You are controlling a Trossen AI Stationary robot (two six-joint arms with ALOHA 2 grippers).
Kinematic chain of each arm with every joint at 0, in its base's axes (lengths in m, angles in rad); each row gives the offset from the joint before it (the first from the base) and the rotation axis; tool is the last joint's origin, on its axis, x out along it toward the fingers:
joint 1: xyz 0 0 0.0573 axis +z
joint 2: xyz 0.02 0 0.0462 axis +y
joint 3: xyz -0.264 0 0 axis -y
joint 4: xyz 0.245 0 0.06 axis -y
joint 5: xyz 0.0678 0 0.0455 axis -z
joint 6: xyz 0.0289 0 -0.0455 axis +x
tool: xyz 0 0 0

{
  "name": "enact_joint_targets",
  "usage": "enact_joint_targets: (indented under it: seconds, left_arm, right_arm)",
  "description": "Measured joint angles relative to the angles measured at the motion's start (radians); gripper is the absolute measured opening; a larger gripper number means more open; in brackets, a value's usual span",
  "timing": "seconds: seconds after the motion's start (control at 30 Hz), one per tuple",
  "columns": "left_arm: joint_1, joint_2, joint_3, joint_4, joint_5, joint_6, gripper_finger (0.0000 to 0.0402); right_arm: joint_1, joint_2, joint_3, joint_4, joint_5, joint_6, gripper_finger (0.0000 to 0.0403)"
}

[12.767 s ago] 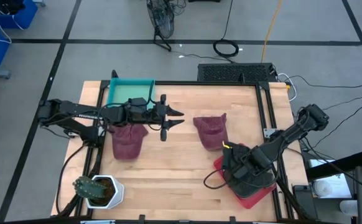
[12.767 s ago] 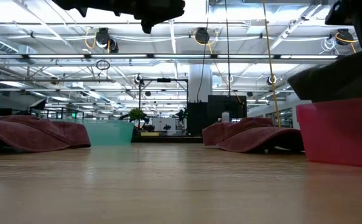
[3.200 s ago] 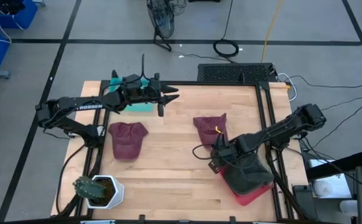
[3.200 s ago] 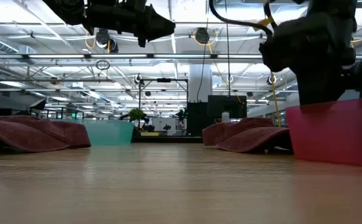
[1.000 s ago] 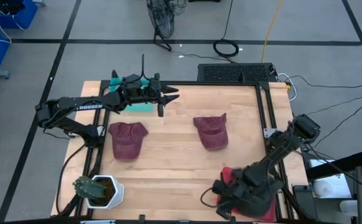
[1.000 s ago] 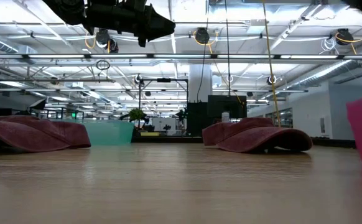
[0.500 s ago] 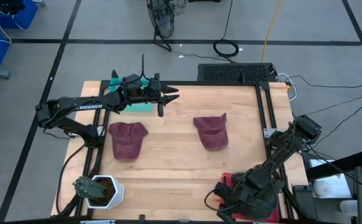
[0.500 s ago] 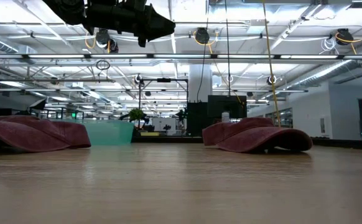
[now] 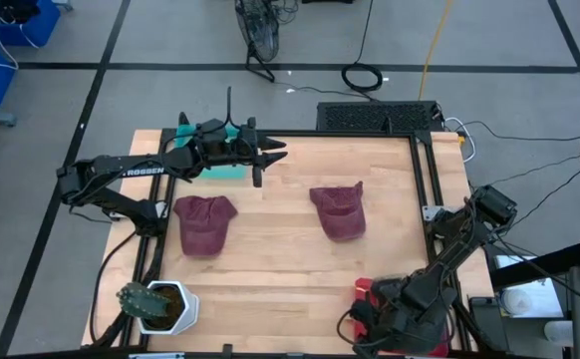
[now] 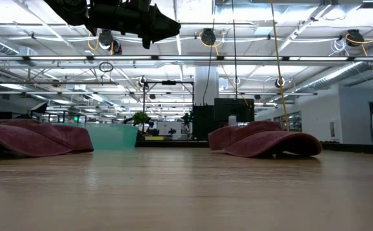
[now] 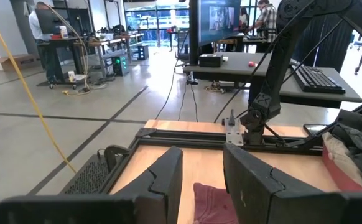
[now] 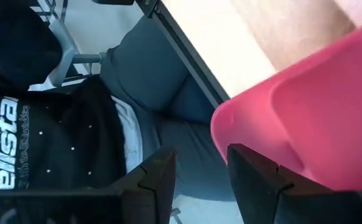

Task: Pick & Place hat
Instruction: Adjust the pink bin on the table

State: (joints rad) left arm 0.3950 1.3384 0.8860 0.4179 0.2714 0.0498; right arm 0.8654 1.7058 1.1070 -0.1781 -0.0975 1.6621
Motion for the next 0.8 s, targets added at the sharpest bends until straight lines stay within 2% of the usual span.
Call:
enact_joint_targets:
  seconds: [0.23,0.37,0.53,0.67,0.8]
  left_arm:
    - [0.0,0.0,0.0,0.0,0.0,0.0,0.012]
    - [0.0,0.0,0.0,0.0,0.0,-0.001,0.012]
    - [0.0,0.0,0.0,0.001,0.0,-0.002,0.012]
    - [0.0,0.0,0.0,0.001,0.0,-0.002,0.012]
    - [-0.001,0.0,0.0,0.001,0.002,-0.003,0.012]
  right_arm:
    - [-0.007,0.001,-0.001,0.082,-0.016,-0.055,0.013]
    - [-0.043,-0.023,-0.002,0.093,-0.004,-0.173,0.013]
    - [-0.103,-0.103,-0.002,0.092,0.075,-0.34,0.013]
    - [-0.155,-0.18,-0.002,-0.02,0.176,-0.433,0.013]
    - [-0.236,-0.238,-0.001,-0.285,0.335,-0.448,0.013]
